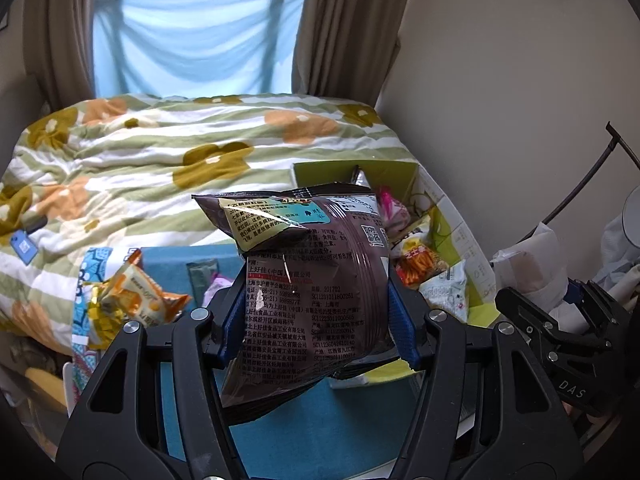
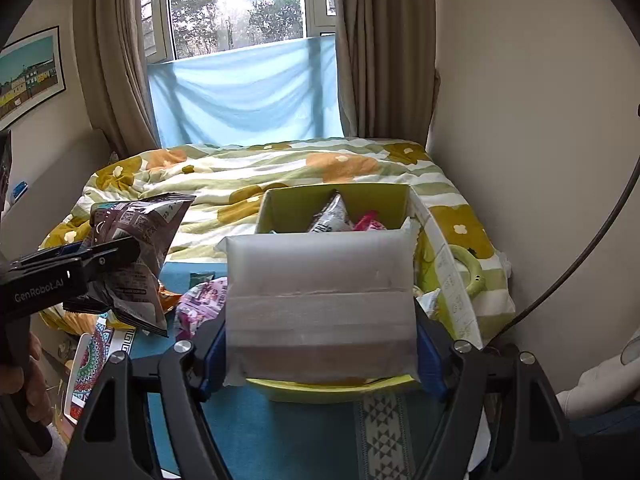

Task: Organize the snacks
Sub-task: 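Carry the brown bag and white pastry into the box and open both grippers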

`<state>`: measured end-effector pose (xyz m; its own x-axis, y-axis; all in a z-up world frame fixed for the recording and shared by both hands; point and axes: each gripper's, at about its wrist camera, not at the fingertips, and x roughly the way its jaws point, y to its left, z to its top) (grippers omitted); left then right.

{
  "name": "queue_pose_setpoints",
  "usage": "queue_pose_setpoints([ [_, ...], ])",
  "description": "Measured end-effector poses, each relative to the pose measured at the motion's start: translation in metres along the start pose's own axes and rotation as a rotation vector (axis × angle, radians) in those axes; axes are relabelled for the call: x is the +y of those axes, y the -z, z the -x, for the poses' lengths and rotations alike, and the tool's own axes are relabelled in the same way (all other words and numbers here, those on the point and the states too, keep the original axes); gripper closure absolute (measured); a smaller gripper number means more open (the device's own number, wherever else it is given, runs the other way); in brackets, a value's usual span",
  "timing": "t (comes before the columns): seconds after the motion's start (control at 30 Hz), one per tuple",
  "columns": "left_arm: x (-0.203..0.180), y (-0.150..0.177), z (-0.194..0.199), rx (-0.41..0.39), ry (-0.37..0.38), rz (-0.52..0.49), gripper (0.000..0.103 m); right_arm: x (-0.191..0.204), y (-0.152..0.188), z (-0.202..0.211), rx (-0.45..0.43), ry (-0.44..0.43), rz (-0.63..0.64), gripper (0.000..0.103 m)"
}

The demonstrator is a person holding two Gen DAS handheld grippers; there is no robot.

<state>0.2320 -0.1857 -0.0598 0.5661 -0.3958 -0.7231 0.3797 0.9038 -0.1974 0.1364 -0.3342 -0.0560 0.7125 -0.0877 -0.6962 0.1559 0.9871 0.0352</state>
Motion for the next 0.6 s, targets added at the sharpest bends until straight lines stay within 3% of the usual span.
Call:
queue_pose_setpoints([
  [0.3,-0.078,-0.004,-0.062,0.055,-0.018,-0.013,0.046,-0.077,-0.017,-0.023,0.020,-0.036,0.022,0.031],
  [0.5,-0.100,0.003,-0.089,0.106,-0.055,-0.009,0.046,-0.109,-0.027,-0.039,0.053,-0.074,0.040,0.031],
  [0.6,-0.101,0.010,-0.103,0.152,-0.090,-0.010,0.036,-0.117,-0.030,-0.046,0.067,-0.094,0.043,0.031],
])
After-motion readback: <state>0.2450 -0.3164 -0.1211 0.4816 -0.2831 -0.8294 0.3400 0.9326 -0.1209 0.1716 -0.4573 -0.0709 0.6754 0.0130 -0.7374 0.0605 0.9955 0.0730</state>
